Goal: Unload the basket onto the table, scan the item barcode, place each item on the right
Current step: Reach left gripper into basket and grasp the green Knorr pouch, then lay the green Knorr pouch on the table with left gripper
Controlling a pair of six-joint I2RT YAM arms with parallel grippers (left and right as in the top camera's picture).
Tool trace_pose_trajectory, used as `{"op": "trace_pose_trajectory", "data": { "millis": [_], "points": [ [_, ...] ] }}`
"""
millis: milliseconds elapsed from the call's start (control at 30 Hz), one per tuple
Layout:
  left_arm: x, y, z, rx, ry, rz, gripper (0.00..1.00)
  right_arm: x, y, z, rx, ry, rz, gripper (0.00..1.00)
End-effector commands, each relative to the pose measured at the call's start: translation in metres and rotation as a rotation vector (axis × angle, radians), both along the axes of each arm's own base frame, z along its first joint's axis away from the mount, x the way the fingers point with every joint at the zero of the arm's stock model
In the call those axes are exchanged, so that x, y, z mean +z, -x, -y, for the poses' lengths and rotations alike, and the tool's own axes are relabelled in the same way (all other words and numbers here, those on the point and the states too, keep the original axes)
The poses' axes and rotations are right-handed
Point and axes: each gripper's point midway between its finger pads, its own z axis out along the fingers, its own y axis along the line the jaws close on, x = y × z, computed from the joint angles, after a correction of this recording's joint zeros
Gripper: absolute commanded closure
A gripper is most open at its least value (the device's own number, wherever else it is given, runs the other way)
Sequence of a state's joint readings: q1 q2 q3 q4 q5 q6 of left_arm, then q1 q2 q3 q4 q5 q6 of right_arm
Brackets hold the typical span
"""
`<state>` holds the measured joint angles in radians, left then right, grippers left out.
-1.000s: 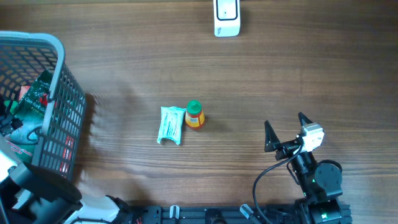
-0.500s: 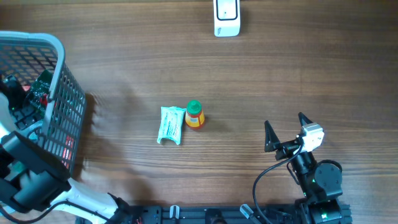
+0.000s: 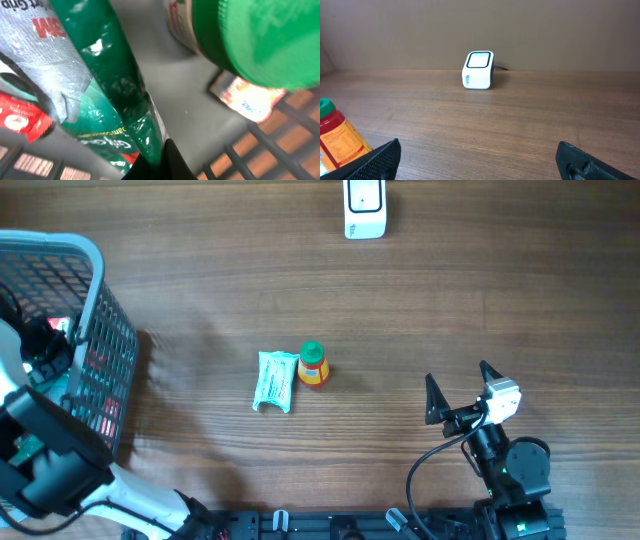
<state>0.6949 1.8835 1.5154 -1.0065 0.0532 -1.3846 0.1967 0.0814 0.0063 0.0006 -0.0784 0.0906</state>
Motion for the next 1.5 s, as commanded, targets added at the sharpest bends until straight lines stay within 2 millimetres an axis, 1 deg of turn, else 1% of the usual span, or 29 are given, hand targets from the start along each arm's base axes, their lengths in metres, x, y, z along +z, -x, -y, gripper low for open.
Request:
{"op": "trace_pose_trajectory", "data": {
  "millis": [0, 33, 67, 133, 167, 200, 300, 333, 400, 433, 467, 500, 567, 600, 633, 700, 733, 767, 833, 867, 933, 967, 1000, 1100, 1167, 1200, 1233, 1400, 1467],
  "points": [
    [0.077, -0.007, 0.001, -0.071, -0.135, 0.179, 0.96, 0.000, 0.000, -0.002, 0.009, -0.017, -0.003, 0.00],
    [0.097, -0.007, 0.000, -0.084, -0.187, 0.222, 0.96, 0.000, 0.000, -0.002, 0.009, -0.017, -0.003, 0.00],
    [0.124, -0.006, 0.001, -0.101, -0.251, 0.278, 0.96, 0.000, 0.000, -0.002, 0.009, -0.017, -0.002, 0.00],
    [0.181, 0.008, 0.011, -0.096, -0.362, 0.389, 0.96, 0.000, 0.000, -0.002, 0.009, -0.017, -0.003, 0.00],
    [0.194, 0.013, 0.015, -0.096, -0.386, 0.416, 0.96, 0.000, 0.000, -0.002, 0.009, -0.017, -0.003, 0.00],
    [0.220, 0.023, 0.024, -0.096, -0.436, 0.471, 0.96, 0.000, 0.000, -0.002, 0.009, -0.017, -0.003, 0.00],
    [0.277, 0.047, 0.044, -0.095, -0.560, 0.606, 0.96, 0.000, 0.000, -0.002, 0.009, -0.016, -0.003, 0.00],
    [0.297, 0.053, 0.051, -0.105, -0.612, 0.659, 0.96, 0.000, 0.000, -0.002, 0.009, -0.017, -0.003, 0.00],
    [0.347, 0.060, 0.075, -0.188, -0.729, 0.815, 0.96, 0.000, 0.000, -0.002, 0.009, -0.017, -0.002, 0.00],
    [0.359, 0.062, 0.084, -0.208, -0.749, 0.863, 0.96, 0.000, 0.000, -0.002, 0.009, -0.017, -0.002, 0.00],
    [0.377, 0.067, 0.101, -0.245, -0.773, 0.935, 0.96, 0.000, 0.000, -0.002, 0.009, -0.016, -0.003, 0.00],
    [0.388, 0.071, 0.118, -0.286, -0.776, 0.987, 0.96, 0.000, 0.000, -0.002, 0.009, -0.017, -0.003, 0.00],
    [0.395, 0.072, 0.142, -0.360, -0.749, 1.045, 0.96, 0.000, 0.000, -0.002, 0.009, -0.017, -0.003, 0.00],
    [0.397, 0.069, 0.160, -0.433, -0.715, 1.085, 0.96, 0.000, 0.000, -0.002, 0.009, -0.017, -0.002, 0.00],
    [0.398, 0.063, 0.182, -0.540, -0.675, 1.125, 0.96, 0.000, 0.000, -0.002, 0.009, -0.016, -0.003, 0.00],
    [0.396, 0.053, 0.213, -0.702, -0.631, 1.161, 0.96, 0.000, 0.000, -0.002, 0.009, -0.017, -0.002, 0.00],
    [0.394, 0.049, 0.227, -0.782, -0.624, 1.169, 0.96, 0.000, 0.000, -0.002, 0.009, -0.016, -0.002, 0.00],
    [0.391, 0.043, 0.250, -0.910, -0.626, 1.180, 0.96, 0.000, 0.000, -0.002, 0.009, -0.017, -0.003, 0.00],
    [0.386, 0.039, 0.279, -1.085, -0.647, 1.193, 0.96, 0.000, 0.000, -0.002, 0.009, -0.017, -0.002, 0.00],
    [0.378, 0.037, 0.308, -1.281, -0.684, 1.192, 0.96, 0.000, 0.000, -0.002, 0.009, -0.017, -0.003, 0.00],
    [0.358, 0.036, 0.333, -1.470, -0.710, 1.147, 0.96, 0.000, 0.000, -0.002, 0.009, -0.017, -0.003, 0.00],
    [0.347, 0.036, 0.340, -1.548, -0.722, 1.113, 0.96, 0.000, 0.000, -0.002, 0.009, -0.017, -0.003, 0.00],
    [0.336, 0.036, 0.345, -1.614, -0.729, 1.069, 0.96, 0.000, 0.000, -0.002, 0.009, -0.017, -0.003, 0.00],
    [0.284, 0.042, 0.355, -1.870, -0.693, 0.880, 0.96, 0.000, 0.000, -0.002, 0.009, -0.017, -0.003, 0.00],
    [0.250, 0.046, 0.342, -1.956, -0.675, 0.686, 0.96, 0.000, 0.000, -0.002, 0.009, -0.017, -0.002, 0.00],
    [0.229, 0.046, 0.326, -1.978, -0.677, 0.529, 0.96, 0.000, 0.000, -0.002, 0.009, -0.017, -0.003, 0.00],
    [0.217, 0.047, 0.318, -2.001, -0.669, 0.436, 0.96, 0.000, 0.000, -0.002, 0.009, -0.017, -0.002, 0.00],
    [0.174, 0.046, 0.307, -2.062, -0.531, 0.210, 0.96, 0.000, 0.000, -0.002, 0.009, -0.017, -0.002, 0.00],
    [0.155, 0.041, 0.308, -2.085, -0.453, 0.146, 0.96, 0.000, 0.000, -0.002, 0.009, -0.017, -0.003, 0.00]
  ]
}}
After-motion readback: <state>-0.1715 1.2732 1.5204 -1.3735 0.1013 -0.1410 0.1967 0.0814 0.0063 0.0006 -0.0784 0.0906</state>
